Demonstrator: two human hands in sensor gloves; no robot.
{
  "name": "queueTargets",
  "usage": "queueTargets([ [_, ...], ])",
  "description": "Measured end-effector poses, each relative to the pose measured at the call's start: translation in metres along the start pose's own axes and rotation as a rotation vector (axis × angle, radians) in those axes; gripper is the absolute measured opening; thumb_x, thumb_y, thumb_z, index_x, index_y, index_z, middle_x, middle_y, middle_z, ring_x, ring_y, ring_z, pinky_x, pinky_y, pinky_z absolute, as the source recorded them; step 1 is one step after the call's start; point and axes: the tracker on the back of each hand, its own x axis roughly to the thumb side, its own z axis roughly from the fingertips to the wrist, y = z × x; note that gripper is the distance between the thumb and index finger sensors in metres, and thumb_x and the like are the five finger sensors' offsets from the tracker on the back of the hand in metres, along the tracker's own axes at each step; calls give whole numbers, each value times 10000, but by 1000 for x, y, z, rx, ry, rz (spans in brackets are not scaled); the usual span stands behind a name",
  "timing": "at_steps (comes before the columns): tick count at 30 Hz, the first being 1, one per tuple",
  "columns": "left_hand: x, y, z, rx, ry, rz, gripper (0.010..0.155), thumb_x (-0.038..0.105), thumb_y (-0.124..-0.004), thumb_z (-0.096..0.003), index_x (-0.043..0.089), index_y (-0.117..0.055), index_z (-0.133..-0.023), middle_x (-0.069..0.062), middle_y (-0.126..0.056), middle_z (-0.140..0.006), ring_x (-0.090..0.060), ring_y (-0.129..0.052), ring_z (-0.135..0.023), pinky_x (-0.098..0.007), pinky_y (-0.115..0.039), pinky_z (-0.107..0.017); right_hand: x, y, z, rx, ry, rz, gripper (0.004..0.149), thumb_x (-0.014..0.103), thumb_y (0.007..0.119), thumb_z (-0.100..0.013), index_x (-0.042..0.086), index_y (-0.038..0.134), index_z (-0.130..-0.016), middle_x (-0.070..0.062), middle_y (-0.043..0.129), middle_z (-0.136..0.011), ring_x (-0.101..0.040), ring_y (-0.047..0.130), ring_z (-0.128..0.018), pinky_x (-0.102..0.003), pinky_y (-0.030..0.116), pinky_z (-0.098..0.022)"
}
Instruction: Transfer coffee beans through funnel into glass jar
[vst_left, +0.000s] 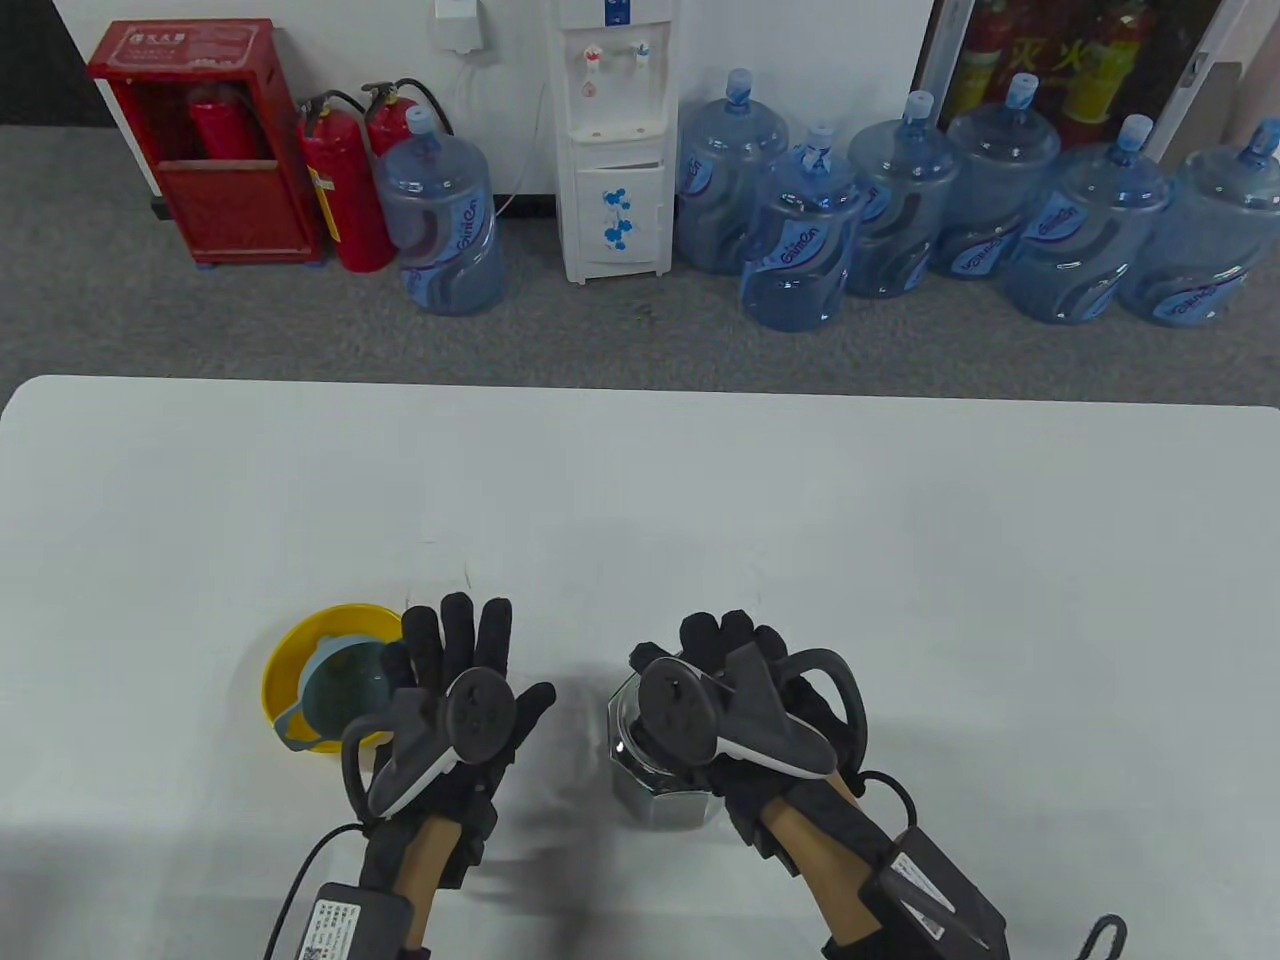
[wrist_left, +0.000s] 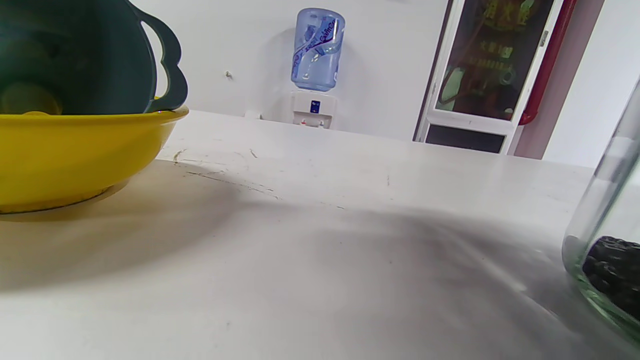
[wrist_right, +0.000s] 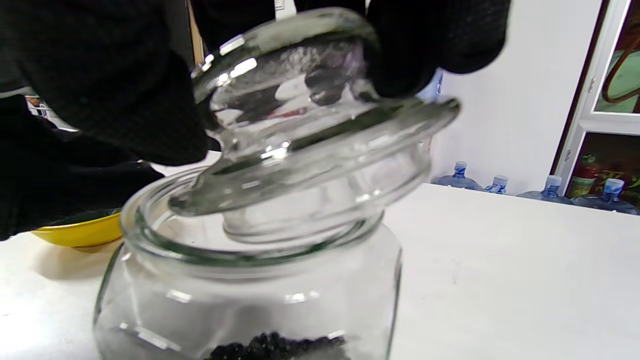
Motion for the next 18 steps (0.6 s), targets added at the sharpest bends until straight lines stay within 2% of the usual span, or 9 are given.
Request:
queueTargets([
  [13, 1, 0, 0, -10, 1, -4, 809, 686, -472, -527, 323, -91, -1142, -104, -51, -1210, -452, -22, -1081, -605, -144, -741, 0, 3, -1, -13, -33, -65, 670, 558, 952, -523, 315, 741, -1110, -216, 696, -1143, -436, 794, -841, -587, 697, -654],
  [18, 1, 0, 0, -22, 4, -17, 812, 686, -472, -527, 321, -85, -1141, -105, -46, -1209, -452, -16, -1078, -605, -141, -741, -4, 8, -2, 15, -34, -123, 673, 562, 929, -542, 309, 715, -1127, -222, 686, -1149, -436, 800, -859, -567, 714, -641],
])
